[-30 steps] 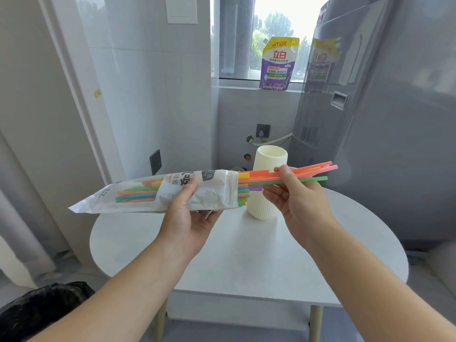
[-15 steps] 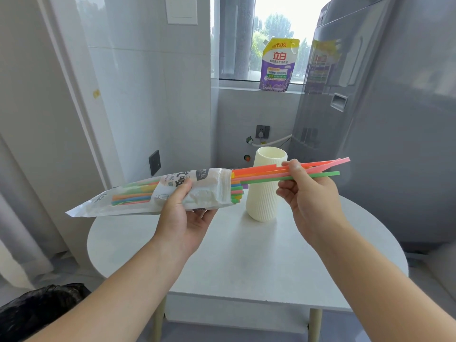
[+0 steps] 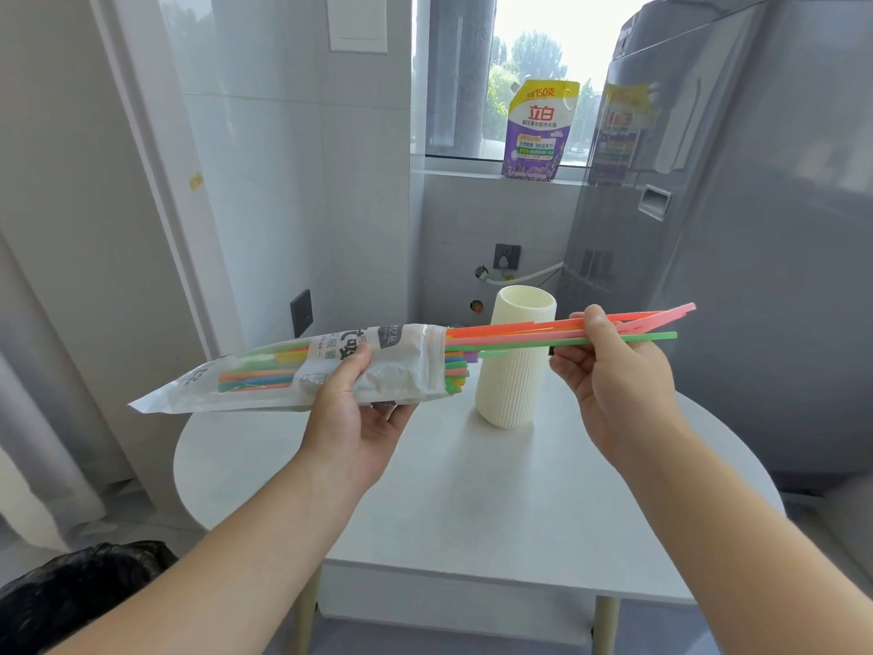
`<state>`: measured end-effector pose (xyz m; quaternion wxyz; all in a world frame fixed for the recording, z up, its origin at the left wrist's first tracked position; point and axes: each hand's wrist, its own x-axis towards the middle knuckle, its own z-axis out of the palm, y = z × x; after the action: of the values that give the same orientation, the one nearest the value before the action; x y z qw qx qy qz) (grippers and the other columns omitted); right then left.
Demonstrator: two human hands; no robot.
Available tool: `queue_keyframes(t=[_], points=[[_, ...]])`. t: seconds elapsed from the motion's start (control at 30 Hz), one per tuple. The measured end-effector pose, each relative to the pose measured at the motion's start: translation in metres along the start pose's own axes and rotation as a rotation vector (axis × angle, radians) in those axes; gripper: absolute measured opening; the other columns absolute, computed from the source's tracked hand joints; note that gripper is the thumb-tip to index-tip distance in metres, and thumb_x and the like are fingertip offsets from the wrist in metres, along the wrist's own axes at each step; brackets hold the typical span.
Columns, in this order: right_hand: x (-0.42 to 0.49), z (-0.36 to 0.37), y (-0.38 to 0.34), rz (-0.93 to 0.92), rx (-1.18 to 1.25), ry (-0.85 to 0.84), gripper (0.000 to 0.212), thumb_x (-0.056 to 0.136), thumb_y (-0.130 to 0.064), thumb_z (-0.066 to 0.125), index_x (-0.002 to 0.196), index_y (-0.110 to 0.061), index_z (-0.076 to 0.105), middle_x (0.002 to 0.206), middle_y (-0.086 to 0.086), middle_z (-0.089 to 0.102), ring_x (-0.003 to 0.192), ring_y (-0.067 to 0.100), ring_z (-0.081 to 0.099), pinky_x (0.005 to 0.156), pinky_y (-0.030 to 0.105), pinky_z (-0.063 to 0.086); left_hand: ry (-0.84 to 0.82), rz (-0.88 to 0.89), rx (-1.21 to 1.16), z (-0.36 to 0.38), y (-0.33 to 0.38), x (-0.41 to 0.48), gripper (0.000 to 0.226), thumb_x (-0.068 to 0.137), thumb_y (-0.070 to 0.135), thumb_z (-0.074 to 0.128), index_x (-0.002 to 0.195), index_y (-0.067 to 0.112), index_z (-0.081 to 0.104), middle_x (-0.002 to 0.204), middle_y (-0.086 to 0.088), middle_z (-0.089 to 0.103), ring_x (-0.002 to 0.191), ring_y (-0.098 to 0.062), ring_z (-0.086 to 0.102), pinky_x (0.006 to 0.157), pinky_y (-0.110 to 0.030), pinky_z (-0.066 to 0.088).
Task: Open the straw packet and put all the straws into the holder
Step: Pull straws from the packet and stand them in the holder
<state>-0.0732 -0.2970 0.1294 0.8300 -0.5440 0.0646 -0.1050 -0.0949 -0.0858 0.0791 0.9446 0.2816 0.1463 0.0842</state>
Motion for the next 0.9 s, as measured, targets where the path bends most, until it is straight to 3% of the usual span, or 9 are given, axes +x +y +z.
queue_keyframes(t=[0.13,0.27,0.4,0.57,0.73,0.9], points=[[-0.004,0.001,0.005,0.043,0.058,-0.071,0.018,0.098,-0.027,0.064,0.091,-0.011,0.064,0.066,0.000,0.062,0.059,0.012,0.060,0.060,0.024,0.056,-0.005,-0.011,0.006,0.000,-0.002,0.000,0.038,0.092,0.021,0.072,0.129,0.017,0.065,0.091,-0.004,0.080,0.080,-0.020,0.078,0.065,-0.035,0.064],[-0.005,0.005,0.011,0.048,0.038,-0.142,0.014,0.095,-0.022,0.068,0.098,-0.008,0.069,0.078,0.004,0.069,0.068,0.014,0.068,0.063,0.024,0.057,-0.004,-0.015,-0.002,0.001,-0.004,0.000,0.037,0.091,0.020,0.073,0.128,0.018,0.065,0.093,-0.004,0.080,0.082,-0.020,0.078,0.065,-0.035,0.064],[-0.002,0.005,0.001,-0.004,0.005,-0.168,0.015,0.095,-0.017,0.067,0.093,-0.003,0.070,0.075,0.004,0.075,0.073,0.016,0.074,0.067,0.026,0.060,0.014,-0.011,-0.004,-0.002,0.000,0.003,0.032,0.092,0.021,0.072,0.123,0.018,0.067,0.094,-0.004,0.080,0.085,-0.020,0.078,0.071,-0.038,0.065],[0.010,0.001,-0.024,-0.045,-0.006,-0.100,0.016,0.095,-0.016,0.068,0.089,-0.001,0.069,0.071,0.006,0.074,0.068,0.018,0.074,0.064,0.026,0.061,0.068,0.000,-0.035,-0.009,0.009,0.011,0.036,0.092,0.022,0.072,0.127,0.017,0.067,0.118,-0.006,0.076,0.103,-0.021,0.075,0.078,-0.040,0.064],[0.023,-0.010,-0.051,-0.031,-0.081,-0.095,0.017,0.095,-0.016,0.067,0.096,0.001,0.067,0.080,0.007,0.074,0.073,0.018,0.077,0.062,0.027,0.061,0.088,0.000,-0.057,-0.011,0.011,0.019,0.040,0.092,0.022,0.071,0.131,0.017,0.065,0.119,-0.006,0.076,0.099,-0.020,0.074,0.072,-0.037,0.065],[0.029,-0.027,-0.069,-0.059,-0.131,-0.018,0.020,0.095,-0.019,0.068,0.103,-0.001,0.066,0.091,0.007,0.074,0.076,0.017,0.077,0.061,0.026,0.061,0.098,0.000,-0.064,-0.013,0.006,0.025,0.038,0.092,0.021,0.071,0.130,0.017,0.065,0.121,-0.006,0.075,0.103,-0.021,0.074,0.077,-0.038,0.065]])
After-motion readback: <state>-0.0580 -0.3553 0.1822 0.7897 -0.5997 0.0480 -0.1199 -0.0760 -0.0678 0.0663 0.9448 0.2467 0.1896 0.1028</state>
